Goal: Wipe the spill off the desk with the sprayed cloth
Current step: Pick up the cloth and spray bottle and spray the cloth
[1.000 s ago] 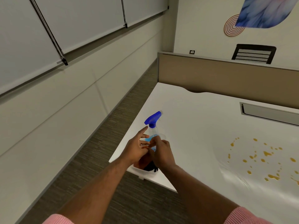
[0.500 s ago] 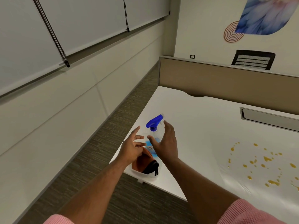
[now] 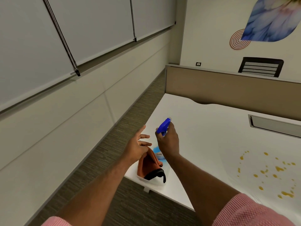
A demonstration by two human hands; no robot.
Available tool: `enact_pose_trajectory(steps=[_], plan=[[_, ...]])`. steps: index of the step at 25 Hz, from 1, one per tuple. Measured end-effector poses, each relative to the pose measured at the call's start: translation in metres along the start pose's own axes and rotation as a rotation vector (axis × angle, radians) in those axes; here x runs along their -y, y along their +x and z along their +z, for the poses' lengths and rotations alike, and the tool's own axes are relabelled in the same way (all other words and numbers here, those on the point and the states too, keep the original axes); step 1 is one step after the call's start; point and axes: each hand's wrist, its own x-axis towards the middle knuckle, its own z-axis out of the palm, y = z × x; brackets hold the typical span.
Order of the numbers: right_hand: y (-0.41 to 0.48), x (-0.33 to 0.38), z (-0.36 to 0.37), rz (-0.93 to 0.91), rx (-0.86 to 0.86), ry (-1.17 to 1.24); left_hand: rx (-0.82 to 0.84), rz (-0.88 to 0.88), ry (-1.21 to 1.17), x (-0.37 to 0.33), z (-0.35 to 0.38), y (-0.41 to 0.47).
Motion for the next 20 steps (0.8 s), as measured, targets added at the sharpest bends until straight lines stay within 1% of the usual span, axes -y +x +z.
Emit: enact_pose_trajectory(steps=[5,10,15,20], plan=[[0.014,0.028,-0.02,-0.092,-0.098,0.115,0.0,0.101,0.017,-0.038,-0.008,0.009],[0.03,0.066,-0.063,-0.23,-0.188,0.183,0.028,0.215,0.077,-0.107,-0.007,0.008],[0.048,0.094,-0.127,-0.343,-0.302,0.147,0.024,0.329,0.094,-0.174,-0.001,0.01],[0.053,0.108,-0.2,-0.449,-0.38,0.076,0.034,0.416,0.037,-0.242,0.018,0.024]])
